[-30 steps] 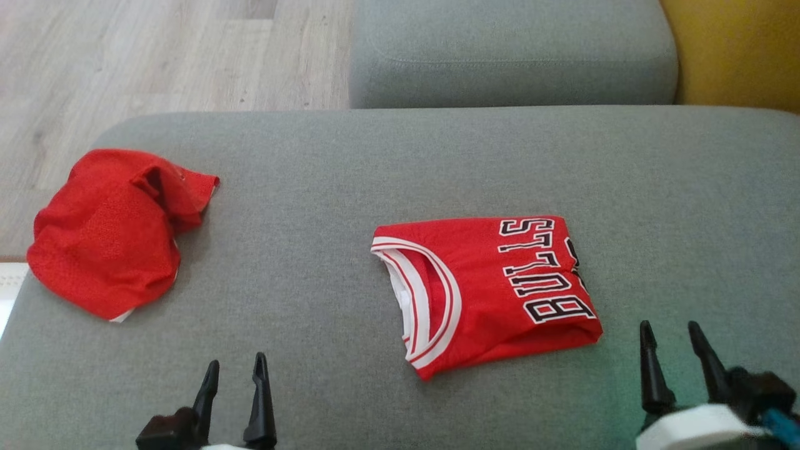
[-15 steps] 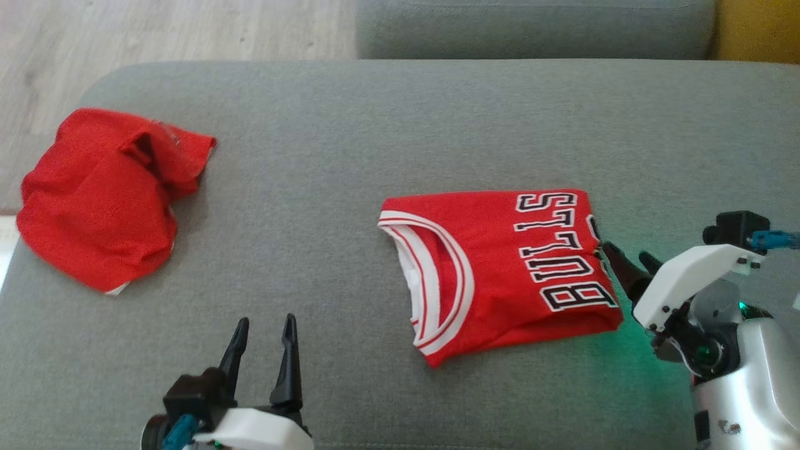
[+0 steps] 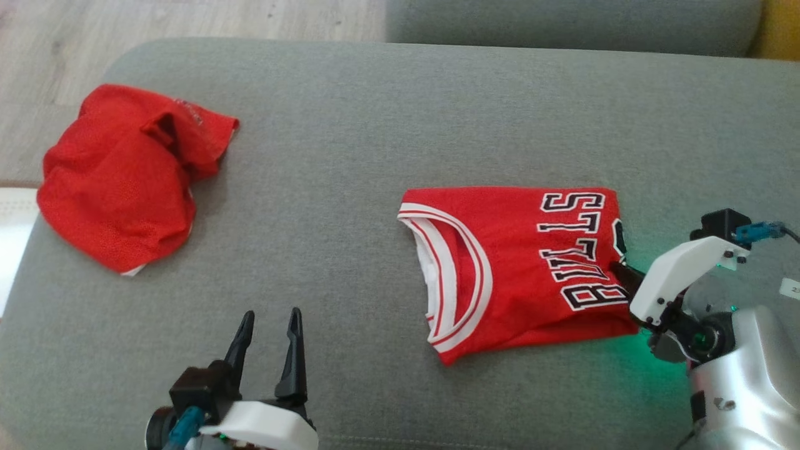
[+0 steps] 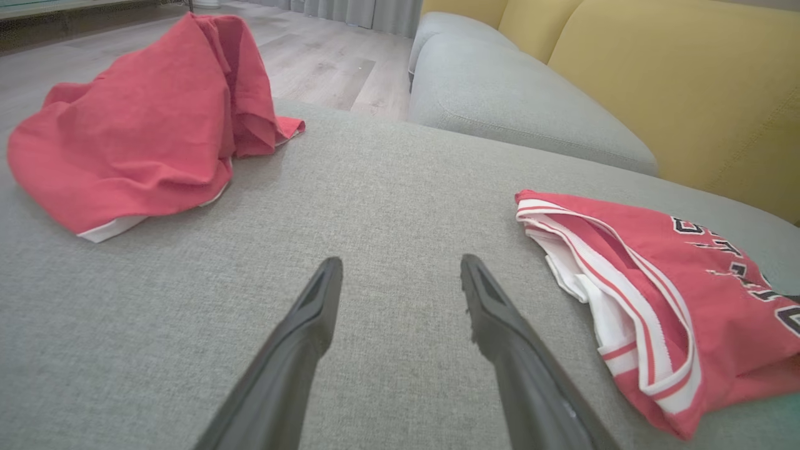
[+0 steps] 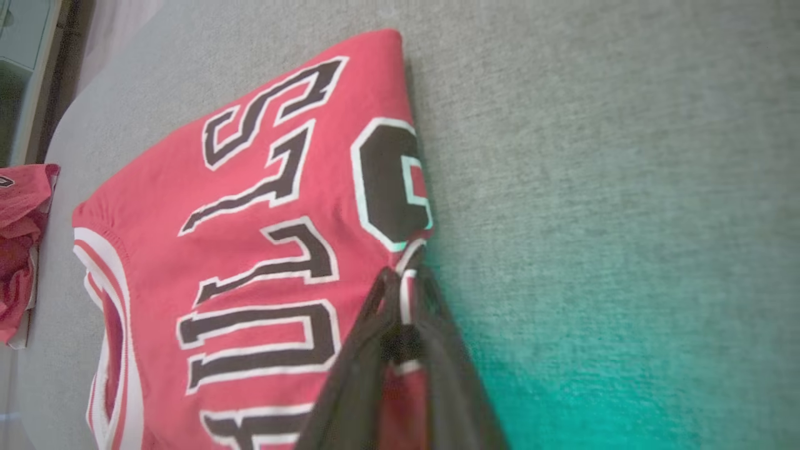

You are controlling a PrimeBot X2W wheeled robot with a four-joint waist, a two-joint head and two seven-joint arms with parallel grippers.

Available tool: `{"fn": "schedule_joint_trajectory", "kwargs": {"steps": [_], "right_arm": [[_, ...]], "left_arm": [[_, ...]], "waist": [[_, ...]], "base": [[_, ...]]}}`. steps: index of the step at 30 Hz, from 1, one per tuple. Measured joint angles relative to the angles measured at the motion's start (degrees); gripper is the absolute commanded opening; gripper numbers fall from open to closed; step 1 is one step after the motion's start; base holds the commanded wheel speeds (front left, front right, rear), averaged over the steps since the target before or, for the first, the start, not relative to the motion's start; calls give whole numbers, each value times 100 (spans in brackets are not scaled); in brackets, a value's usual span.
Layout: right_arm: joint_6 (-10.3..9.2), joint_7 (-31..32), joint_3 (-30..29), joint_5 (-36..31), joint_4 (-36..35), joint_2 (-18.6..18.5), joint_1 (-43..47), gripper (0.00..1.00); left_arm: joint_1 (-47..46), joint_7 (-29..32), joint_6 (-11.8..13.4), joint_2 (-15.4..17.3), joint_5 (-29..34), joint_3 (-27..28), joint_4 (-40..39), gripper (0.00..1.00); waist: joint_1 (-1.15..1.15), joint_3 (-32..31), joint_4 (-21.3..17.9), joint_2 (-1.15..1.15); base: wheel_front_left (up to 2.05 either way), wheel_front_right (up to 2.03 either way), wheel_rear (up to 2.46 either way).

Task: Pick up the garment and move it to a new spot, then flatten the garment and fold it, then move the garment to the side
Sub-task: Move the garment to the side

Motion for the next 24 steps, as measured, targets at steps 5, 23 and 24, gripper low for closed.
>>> {"fn": "schedule_joint_trajectory", "kwargs": {"steps": [5, 23, 24], "right_arm": [[0, -170, -109, -37, -124, -53, -6, 0], [1, -2150, -1689, -2346, 553, -1473, -2360, 0], [1, -2227, -1884, -2495, 634, -1564, -2464, 0]], "left_arm": [[10, -1, 24, 0, -4, 9, -89, 100], [-994, -1, -226, -23, 424, -269, -290, 100], [-998, -1, -225, -23, 449, -269, -307, 100]], "waist": [[0, -5, -280, 0], [0, 1473, -884, 0], [0, 1558, -863, 0]], "base": [[0, 0, 0], [0, 0, 0], [0, 0, 0]]}}
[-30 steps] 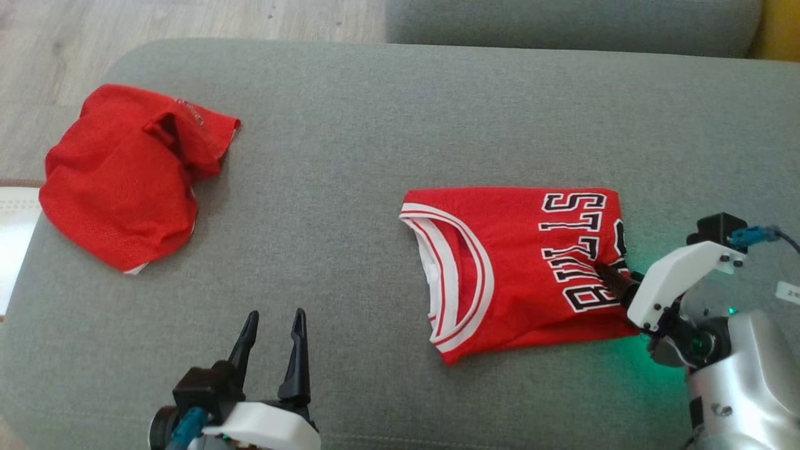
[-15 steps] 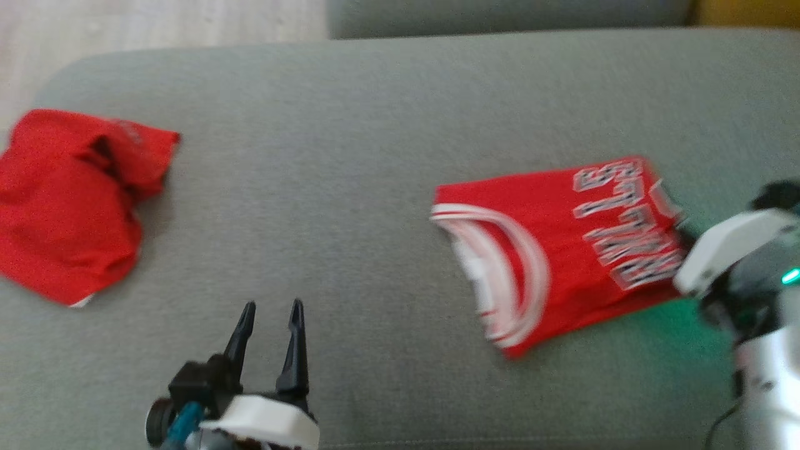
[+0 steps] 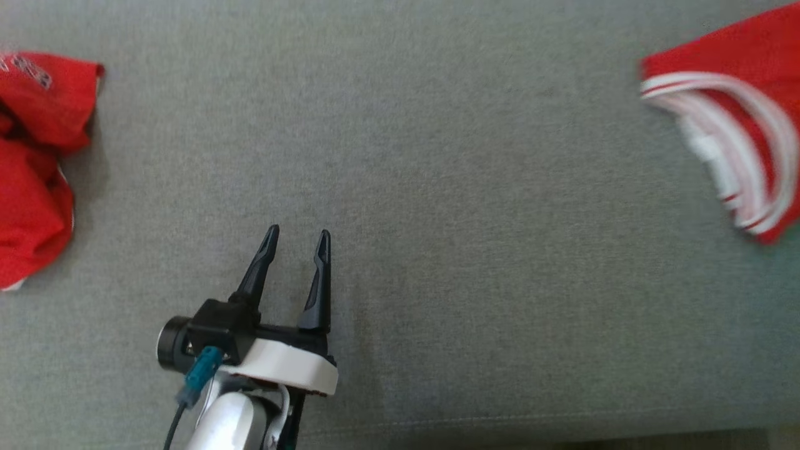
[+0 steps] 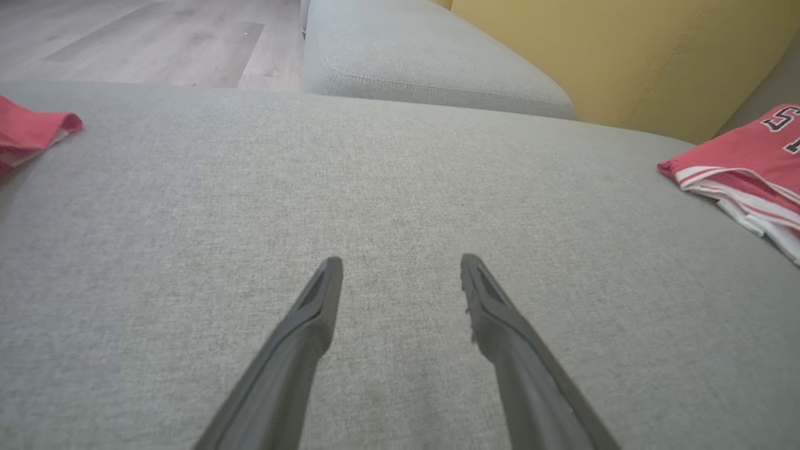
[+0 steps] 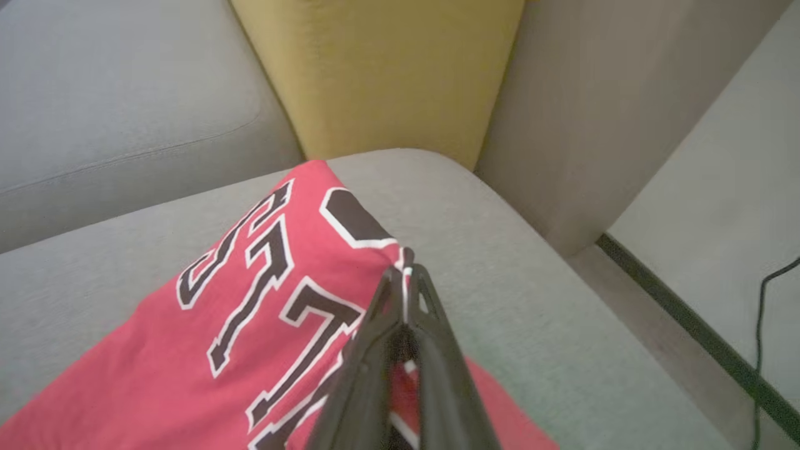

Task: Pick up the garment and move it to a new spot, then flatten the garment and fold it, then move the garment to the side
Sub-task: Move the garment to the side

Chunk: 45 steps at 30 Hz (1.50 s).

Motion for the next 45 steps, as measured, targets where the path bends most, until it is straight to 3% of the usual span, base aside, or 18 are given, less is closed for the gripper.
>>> {"fn": "schedule_joint_trajectory", "kwargs": {"steps": [9, 17, 18, 19, 20, 26, 30, 34, 40, 45], "right_arm": [[0, -258, -1233, -1289, 165, -293, -304, 0], [0, -625, -1630, -2206, 183, -314, -602, 0], [0, -666, -1659, -2315, 223, -314, -602, 35], [0, -704, -1658, -2420, 277, -315, -602, 82], [0, -732, -1668, -2505, 327, -315, -602, 100], [0, -1470, -1454, -2624, 555, -288, -602, 100], [0, -2174, -1049, -2198, 539, -208, -584, 100], [0, -2579, -289, -1536, 276, -46, -236, 100], [0, -2431, 822, -445, -1100, 520, 1261, 100], [0, -2043, 1212, 88, -2773, 1147, 2886, 100]], "left_arm": [[14, 0, 5, 40, 118, 143, -168, 100], [12, 0, 7, 42, 176, 237, -218, 100], [12, 0, 7, 42, 176, 238, -218, 100], [13, 0, 7, 42, 176, 240, -218, 100], [13, 0, 8, 42, 176, 244, -216, 100], [12, 0, 56, 37, 159, 282, -205, 100], [38, 0, 58, 32, 64, 315, -147, 100], [247, 0, 97, 23, -73, 356, -10, 100], [730, 1, 159, 22, -264, 537, 120, 100], [1070, 1, 168, 22, -319, 620, 145, 100]], "waist": [[0, 368, 80, 0], [0, 461, -44, 0], [0, 443, -52, 0], [0, 426, -61, 0], [0, 413, -72, 0], [0, 204, -126, 0], [0, -94, -151, 0], [0, -496, -154, 0], [0, -1201, -148, 0], [0, -1710, -135, 1]], "base": [[0, 0, 0], [0, 0, 0], [0, 0, 0], [0, 0, 0], [0, 0, 0], [0, 0, 0], [0, 0, 0], [0, 0, 0], [0, 0, 0], [0, 0, 0]]}}
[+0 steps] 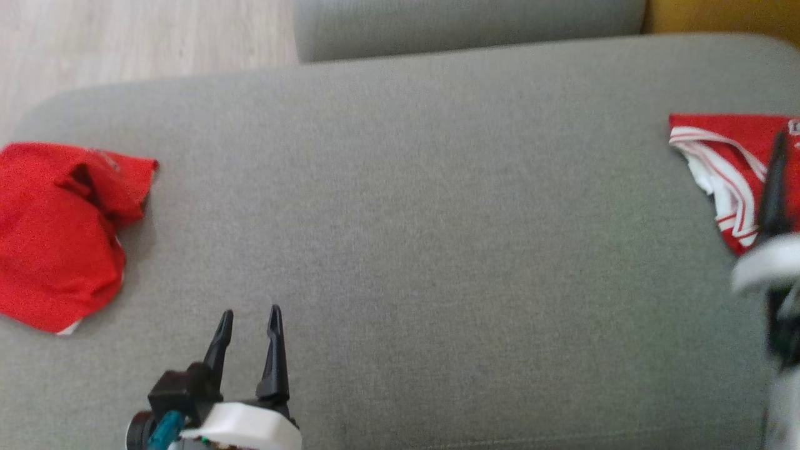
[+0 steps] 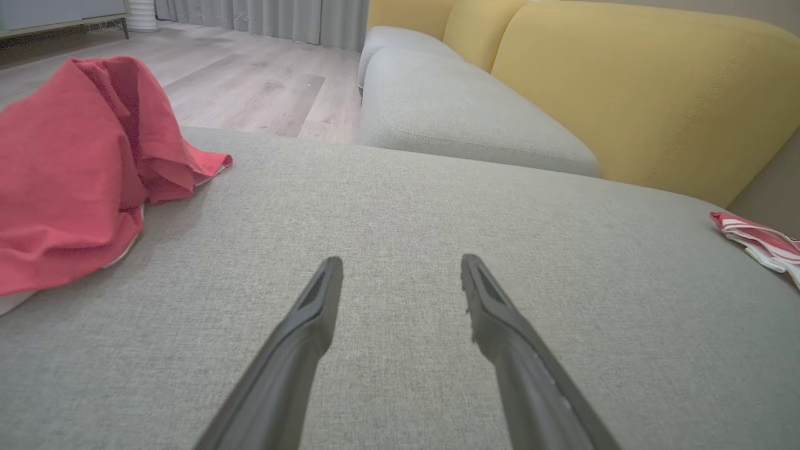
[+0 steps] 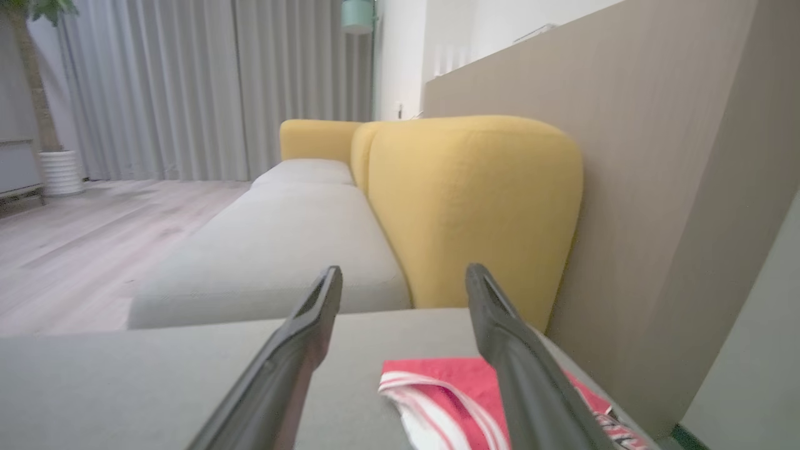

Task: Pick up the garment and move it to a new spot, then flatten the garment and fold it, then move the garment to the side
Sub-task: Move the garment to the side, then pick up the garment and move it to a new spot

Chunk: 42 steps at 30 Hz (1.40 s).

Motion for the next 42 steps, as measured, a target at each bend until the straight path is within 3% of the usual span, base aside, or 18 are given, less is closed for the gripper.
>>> {"fn": "schedule_joint_trajectory", "kwargs": {"steps": [6, 13, 22, 33, 42], "right_arm": [[0, 156, 364, 144, -1171, 494, 1753, 100], [0, -283, 683, 452, -1045, 561, 2561, 100], [0, -954, 1079, 537, -16, 571, 2664, 100], [0, -1091, 1152, 539, 364, 571, 2646, 100], [0, -1167, 1541, 542, 365, 570, 2643, 100]], "left_arm": [[240, 0, 13, -1, -66, -11, 15, 100], [365, 0, 52, 1, -76, -38, 162, 100], [349, 0, -23, 1, -38, -38, 290, 100], [331, 0, -19, 1, -35, -109, 283, 100], [299, 0, 11, 1, -36, -102, 279, 100]], "waist": [[0, -400, 60, 0], [0, -590, 152, 0], [0, -652, 298, 0], [0, -640, 380, 0], [0, -691, 1123, 0]], "base": [[0, 0, 0], [0, 0, 0], [0, 0, 0], [0, 0, 0], [0, 0, 0]]}}
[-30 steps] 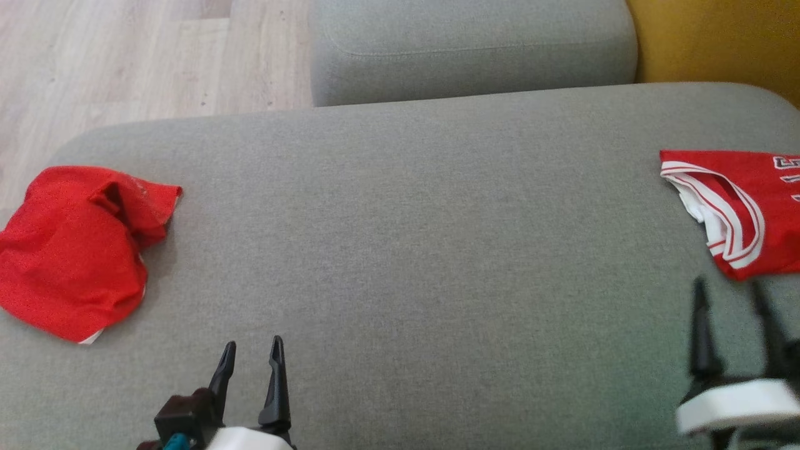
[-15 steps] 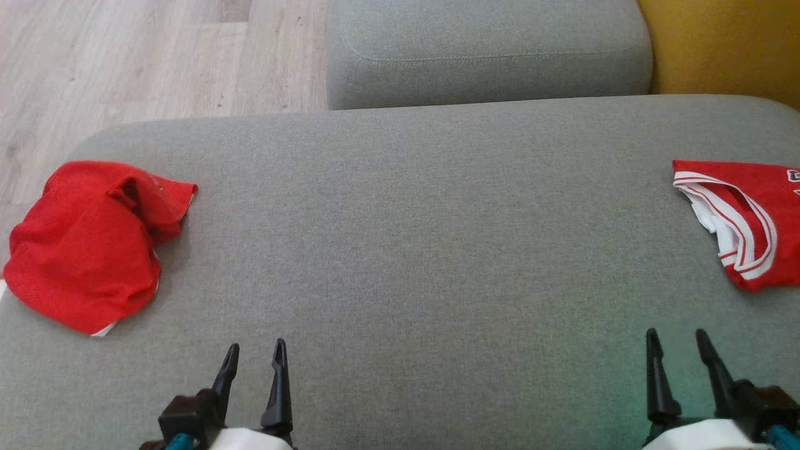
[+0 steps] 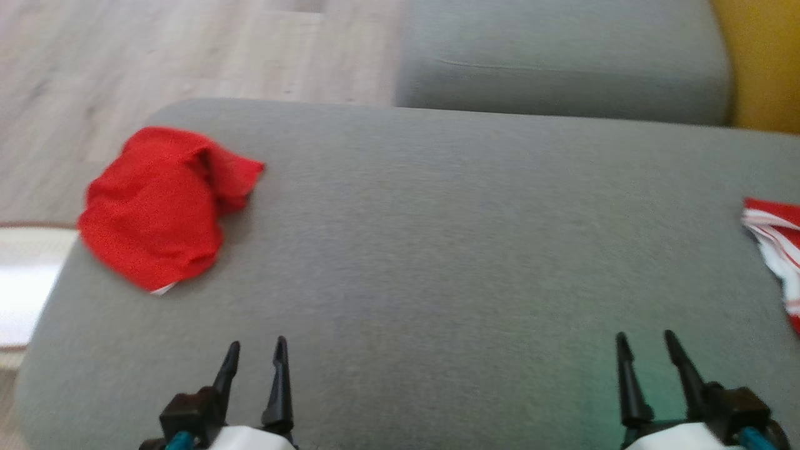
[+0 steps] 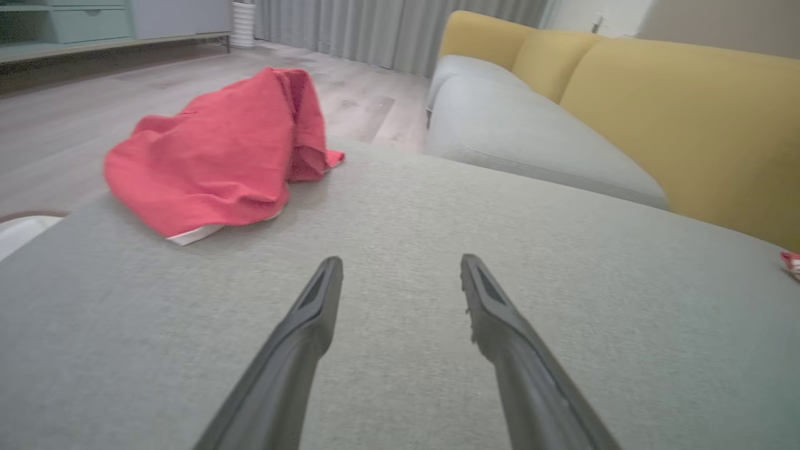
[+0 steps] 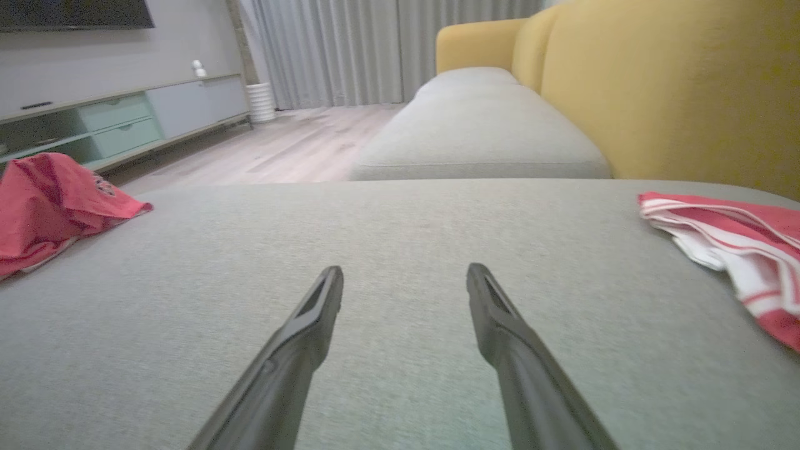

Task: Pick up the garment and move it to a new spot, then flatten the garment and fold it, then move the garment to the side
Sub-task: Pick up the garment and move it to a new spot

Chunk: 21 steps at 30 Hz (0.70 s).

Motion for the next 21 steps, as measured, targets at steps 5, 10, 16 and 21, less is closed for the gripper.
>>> {"fn": "schedule_joint_trajectory", "kwargs": {"steps": [5, 10, 16, 21], "right_arm": [[0, -25, 368, 2, 22, 1, -15, 100], [0, -24, 443, 49, 16, 0, -82, 100], [0, 60, 389, -93, -202, -2, -292, 100], [0, 202, 297, -309, -503, -7, -656, 100]], "left_arm": [[107, 0, 74, 1, -43, 168, -43, 100], [217, 0, 78, 2, -76, 263, -110, 100], [-471, 0, 43, 16, -260, 631, -175, 100], [-1992, 483, 45, 276, -309, 904, 367, 100]], "waist": [[0, -32, 474, 0], [0, 40, 662, 0], [0, 526, 579, 0], [0, 1163, 485, 0]], "base": [[0, 0, 0], [0, 0, 0], [0, 0, 0], [0, 0, 0]]}}
